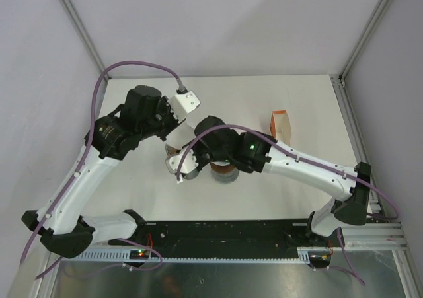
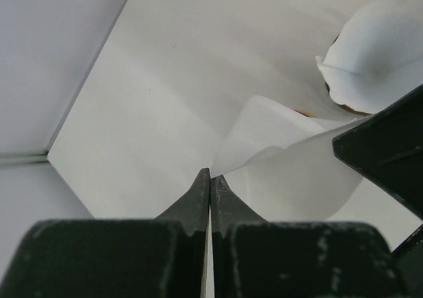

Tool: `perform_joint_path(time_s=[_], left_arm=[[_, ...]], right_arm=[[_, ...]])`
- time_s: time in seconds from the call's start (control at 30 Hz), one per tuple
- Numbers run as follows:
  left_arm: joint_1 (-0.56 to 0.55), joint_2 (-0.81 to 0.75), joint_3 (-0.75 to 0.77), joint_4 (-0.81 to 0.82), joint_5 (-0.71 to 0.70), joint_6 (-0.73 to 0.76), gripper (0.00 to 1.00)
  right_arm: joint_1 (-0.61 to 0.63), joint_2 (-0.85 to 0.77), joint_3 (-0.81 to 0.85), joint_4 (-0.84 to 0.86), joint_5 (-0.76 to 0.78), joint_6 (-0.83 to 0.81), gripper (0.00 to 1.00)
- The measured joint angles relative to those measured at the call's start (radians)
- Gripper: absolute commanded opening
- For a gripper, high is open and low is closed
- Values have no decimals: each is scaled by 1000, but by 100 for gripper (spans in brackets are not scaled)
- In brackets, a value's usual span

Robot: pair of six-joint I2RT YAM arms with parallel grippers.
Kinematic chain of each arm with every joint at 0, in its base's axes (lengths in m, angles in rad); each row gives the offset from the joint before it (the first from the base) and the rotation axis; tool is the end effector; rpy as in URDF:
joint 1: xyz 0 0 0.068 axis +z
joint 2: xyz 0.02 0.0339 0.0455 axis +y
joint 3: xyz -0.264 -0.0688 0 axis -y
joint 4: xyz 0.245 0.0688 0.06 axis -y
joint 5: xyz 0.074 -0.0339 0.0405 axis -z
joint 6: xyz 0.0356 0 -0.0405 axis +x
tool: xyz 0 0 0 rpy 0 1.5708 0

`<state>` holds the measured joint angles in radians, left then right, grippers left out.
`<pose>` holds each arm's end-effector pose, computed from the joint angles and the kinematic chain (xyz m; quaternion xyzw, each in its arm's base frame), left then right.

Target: Place the coffee filter in the dripper

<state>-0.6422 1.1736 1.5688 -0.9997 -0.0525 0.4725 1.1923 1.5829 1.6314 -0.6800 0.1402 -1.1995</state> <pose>0.1701 -0.1249 0.4444 0.4579 0.7577 -0.0162 0.4647 0.1351 0.3263 0.3848 -0.8161 0.3552 -0.0641 0.4512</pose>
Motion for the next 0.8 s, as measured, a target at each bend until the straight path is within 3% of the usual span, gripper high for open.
perform_joint_path(time_s=[0.43, 0.8], left_arm=[[17, 31, -2, -67, -54, 34, 0], [87, 71, -68, -92, 34, 44, 0]], right_arm=[[-187, -25, 0, 53, -585, 157, 0], [-207, 41, -35, 76, -729, 220, 0]])
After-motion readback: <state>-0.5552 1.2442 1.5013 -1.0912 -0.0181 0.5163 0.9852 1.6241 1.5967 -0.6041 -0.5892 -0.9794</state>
